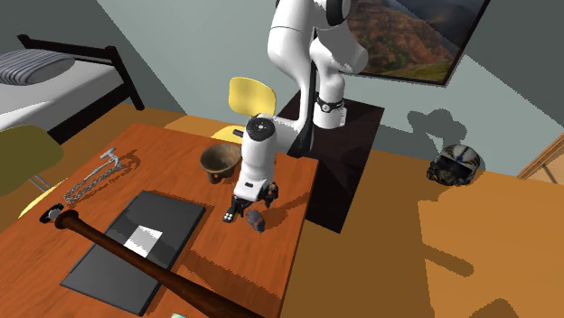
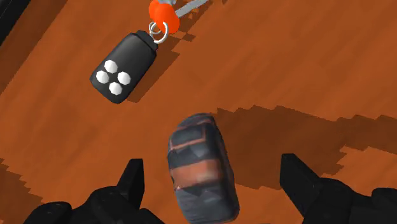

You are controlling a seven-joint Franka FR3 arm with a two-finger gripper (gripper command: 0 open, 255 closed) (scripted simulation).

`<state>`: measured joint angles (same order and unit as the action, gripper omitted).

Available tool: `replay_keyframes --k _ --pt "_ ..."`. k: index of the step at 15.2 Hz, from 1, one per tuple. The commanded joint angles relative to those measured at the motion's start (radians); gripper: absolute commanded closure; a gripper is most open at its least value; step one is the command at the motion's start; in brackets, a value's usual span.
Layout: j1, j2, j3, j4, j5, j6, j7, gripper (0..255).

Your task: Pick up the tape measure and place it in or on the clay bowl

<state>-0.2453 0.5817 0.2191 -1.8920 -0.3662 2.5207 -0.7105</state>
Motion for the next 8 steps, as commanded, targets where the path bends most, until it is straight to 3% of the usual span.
replay_keyframes --k 1,8 --pt "-0.016 0.096 0.076 0.219 -0.009 -0.267 -0.297 0" --pt "-0.004 0.157 0.061 0.240 -0.029 -0.238 -0.312 0"
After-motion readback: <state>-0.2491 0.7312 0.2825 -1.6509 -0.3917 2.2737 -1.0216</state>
